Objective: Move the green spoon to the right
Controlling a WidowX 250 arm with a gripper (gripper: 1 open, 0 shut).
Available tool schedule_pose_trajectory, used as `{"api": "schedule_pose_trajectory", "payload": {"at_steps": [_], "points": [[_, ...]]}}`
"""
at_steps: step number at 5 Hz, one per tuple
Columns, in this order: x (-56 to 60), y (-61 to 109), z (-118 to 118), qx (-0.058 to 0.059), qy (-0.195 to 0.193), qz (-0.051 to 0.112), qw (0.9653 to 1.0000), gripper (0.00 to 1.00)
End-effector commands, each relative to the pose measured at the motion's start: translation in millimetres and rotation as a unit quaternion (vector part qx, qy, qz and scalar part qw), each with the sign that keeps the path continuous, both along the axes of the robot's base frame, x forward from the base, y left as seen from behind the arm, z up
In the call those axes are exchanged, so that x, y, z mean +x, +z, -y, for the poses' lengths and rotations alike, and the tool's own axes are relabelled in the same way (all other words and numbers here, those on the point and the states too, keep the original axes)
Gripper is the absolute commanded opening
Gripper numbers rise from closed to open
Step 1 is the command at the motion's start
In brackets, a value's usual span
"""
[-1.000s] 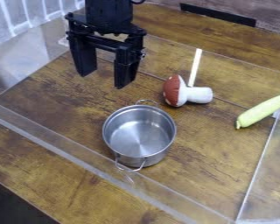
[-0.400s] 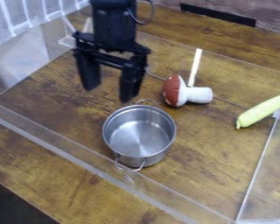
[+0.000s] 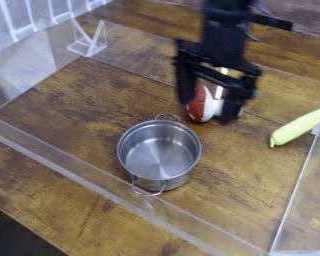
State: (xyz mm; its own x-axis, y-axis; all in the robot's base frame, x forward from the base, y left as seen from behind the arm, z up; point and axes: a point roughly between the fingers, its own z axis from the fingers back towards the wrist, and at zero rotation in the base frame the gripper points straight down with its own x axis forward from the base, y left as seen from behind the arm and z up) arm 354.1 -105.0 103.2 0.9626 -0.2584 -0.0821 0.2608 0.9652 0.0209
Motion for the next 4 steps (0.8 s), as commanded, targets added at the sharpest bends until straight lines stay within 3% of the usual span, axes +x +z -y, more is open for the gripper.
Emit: {"api": "schedule_pose_trajectory", "payload": {"at_steps": [1, 2, 4], "points": [[26.3, 20.9, 44.3, -0.004, -0.055, 0.049, 0.9973, 1.0], [42.9, 11.9, 59.0, -0.001, -0.1, 0.051, 0.9937, 1.0], [72.6, -18.0, 50.9, 0.007, -0.114, 0.046, 0.9924, 1.0]]}}
